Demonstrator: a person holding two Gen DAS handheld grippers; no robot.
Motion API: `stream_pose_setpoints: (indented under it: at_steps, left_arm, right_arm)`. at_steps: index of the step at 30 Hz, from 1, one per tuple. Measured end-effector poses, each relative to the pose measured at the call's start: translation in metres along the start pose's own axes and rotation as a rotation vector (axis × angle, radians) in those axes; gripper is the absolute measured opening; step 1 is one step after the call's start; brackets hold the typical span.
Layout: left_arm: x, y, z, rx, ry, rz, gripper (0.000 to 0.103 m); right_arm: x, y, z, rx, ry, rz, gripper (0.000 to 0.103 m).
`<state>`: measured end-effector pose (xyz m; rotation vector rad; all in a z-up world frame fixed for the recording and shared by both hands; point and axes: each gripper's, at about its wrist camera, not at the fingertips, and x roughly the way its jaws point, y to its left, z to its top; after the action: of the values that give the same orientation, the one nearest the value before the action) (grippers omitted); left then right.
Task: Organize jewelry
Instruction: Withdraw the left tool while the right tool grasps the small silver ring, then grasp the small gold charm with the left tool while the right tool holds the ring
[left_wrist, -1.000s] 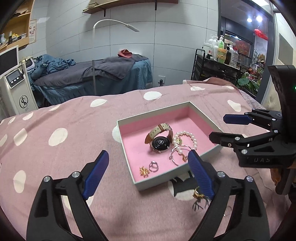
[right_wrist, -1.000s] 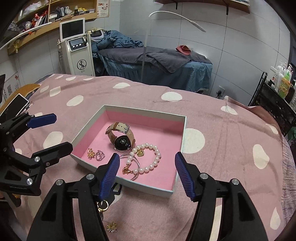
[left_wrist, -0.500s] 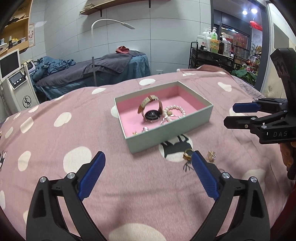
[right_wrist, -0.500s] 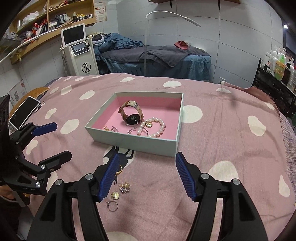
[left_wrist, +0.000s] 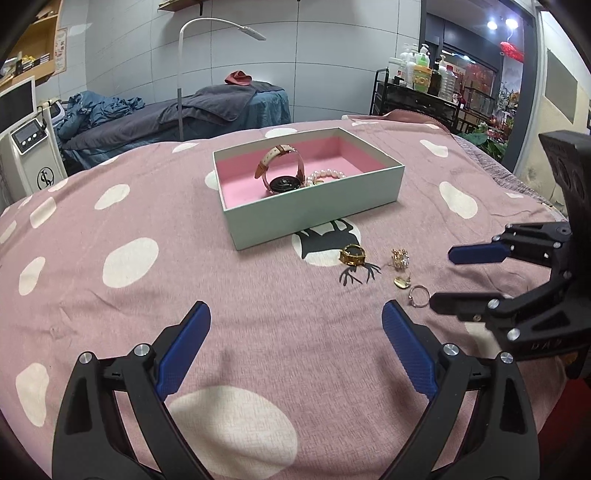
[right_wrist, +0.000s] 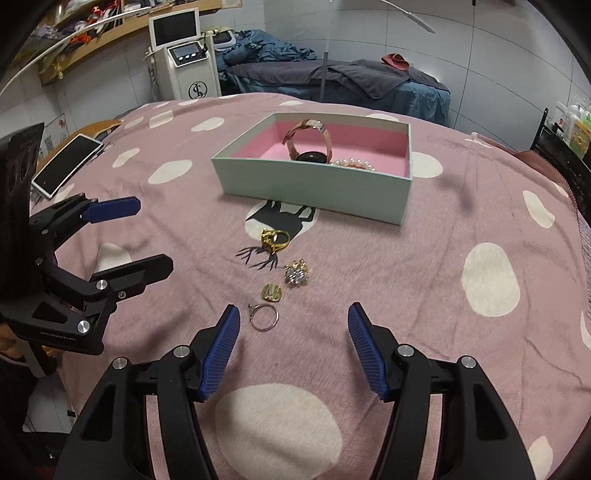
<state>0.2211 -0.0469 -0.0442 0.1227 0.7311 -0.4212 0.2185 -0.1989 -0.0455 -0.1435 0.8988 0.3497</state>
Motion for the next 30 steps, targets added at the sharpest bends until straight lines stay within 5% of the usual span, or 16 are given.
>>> stream_pose_setpoints:
  at_steps: [8, 11, 23, 30]
  left_arm:
    - [0.002, -0.004, -0.003, 0.003, 0.008, -0.011, 0.093]
    - [0.003, -0.005, -0.003, 0.004, 0.01, -0.016, 0.093]
    - [0.011, -0.027, 0.0, 0.069, 0.025, -0.075, 0.089]
    - [0.027, -0.048, 0.007, 0.105, 0.072, -0.148, 0.067]
  right_arm:
    - [0.017, 0.018, -0.003, -0.063, 0.028, -0.018, 0.037]
    - [0.019, 0.018, -0.001, -0.054, 0.029, -0.015, 0.019]
    - [0.007, 0.006, -0.008, -0.015, 0.013, -0.012, 0.019]
    - [-0.006, -0.018, -0.014, 0.047, -0.001, -0.049, 0.019]
